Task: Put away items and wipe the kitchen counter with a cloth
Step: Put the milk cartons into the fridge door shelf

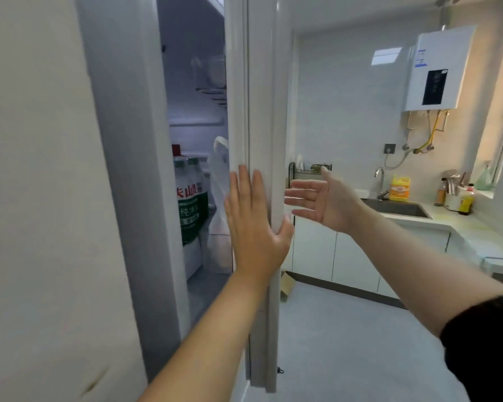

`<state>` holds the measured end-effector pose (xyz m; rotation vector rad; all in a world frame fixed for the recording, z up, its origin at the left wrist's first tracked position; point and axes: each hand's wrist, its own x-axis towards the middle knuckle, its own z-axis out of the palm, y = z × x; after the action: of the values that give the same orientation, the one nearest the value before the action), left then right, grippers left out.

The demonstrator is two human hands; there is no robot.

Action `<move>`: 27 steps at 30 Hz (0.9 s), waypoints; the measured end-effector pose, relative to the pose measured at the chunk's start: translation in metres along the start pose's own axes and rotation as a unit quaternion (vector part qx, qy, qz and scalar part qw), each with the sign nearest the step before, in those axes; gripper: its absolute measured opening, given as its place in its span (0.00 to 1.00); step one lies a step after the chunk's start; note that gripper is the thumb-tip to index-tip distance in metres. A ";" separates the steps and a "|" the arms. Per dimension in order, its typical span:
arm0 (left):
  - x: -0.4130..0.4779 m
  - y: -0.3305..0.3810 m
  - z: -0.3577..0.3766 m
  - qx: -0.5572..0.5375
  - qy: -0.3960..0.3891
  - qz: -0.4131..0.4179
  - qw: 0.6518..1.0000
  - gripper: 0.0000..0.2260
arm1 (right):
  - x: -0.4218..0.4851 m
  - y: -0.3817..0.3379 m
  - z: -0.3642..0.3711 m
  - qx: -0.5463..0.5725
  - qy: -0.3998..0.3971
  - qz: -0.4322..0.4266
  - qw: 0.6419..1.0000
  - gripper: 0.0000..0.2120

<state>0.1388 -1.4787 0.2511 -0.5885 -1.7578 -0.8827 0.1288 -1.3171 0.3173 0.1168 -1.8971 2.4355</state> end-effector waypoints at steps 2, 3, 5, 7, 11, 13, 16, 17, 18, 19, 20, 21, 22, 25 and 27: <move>-0.003 -0.018 -0.008 0.030 0.030 -0.014 0.999 0.32 | 0.006 0.005 0.014 -0.004 -0.003 0.006 1.000 0.29; -0.005 -0.026 -0.011 0.049 0.045 -0.028 0.997 0.30 | 0.009 0.008 0.021 -0.005 -0.004 0.008 1.000 0.28; -0.006 -0.041 -0.017 0.093 0.071 -0.066 0.991 0.29 | 0.013 0.012 0.035 -0.007 -0.013 0.015 1.000 0.27; -0.004 -0.055 -0.023 0.126 0.088 -0.101 0.983 0.28 | 0.017 0.018 0.047 -0.005 -0.031 0.027 0.999 0.27; -0.004 -0.075 -0.031 0.106 0.083 -0.144 0.980 0.28 | 0.021 0.030 0.063 0.004 -0.066 0.052 0.996 0.28; -0.005 -0.081 -0.034 0.109 0.077 -0.144 0.981 0.29 | 0.023 0.037 0.070 0.015 -0.080 0.058 0.995 0.29; -0.004 -0.085 -0.036 0.150 0.080 -0.127 0.977 0.30 | 0.025 0.046 0.080 0.026 -0.087 0.068 0.994 0.29; -0.004 -0.084 -0.035 0.158 0.082 -0.122 0.976 0.30 | 0.025 0.049 0.082 0.028 -0.091 0.071 0.993 0.29; -0.004 -0.083 -0.034 0.157 0.081 -0.123 0.977 0.30 | 0.026 0.052 0.084 0.031 -0.096 0.073 0.992 0.30; -0.004 -0.081 -0.034 0.149 0.083 -0.129 0.977 0.30 | 0.026 0.053 0.086 0.032 -0.101 0.075 0.992 0.30; -0.004 -0.078 -0.033 0.138 0.086 -0.140 0.977 0.30 | 0.025 0.054 0.086 0.031 -0.104 0.077 0.991 0.30; -0.004 -0.075 -0.033 0.130 0.094 -0.150 0.976 0.30 | 0.023 0.055 0.084 0.029 -0.106 0.078 0.991 0.30; -0.003 -0.070 -0.032 0.127 0.104 -0.147 0.975 0.30 | 0.021 0.054 0.081 0.027 -0.106 0.078 0.991 0.30; 0.006 -0.047 -0.026 0.128 0.118 -0.020 0.984 0.26 | 0.017 0.046 0.062 0.016 -0.107 0.067 0.992 0.30; 0.017 -0.031 -0.012 0.095 0.107 0.061 0.988 0.21 | 0.015 0.039 0.043 0.006 -0.096 0.050 0.994 0.29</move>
<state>0.1165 -1.5078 0.2607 -0.4538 -1.5716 -0.6590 0.1113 -1.3688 0.2916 0.2739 -2.0102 2.5861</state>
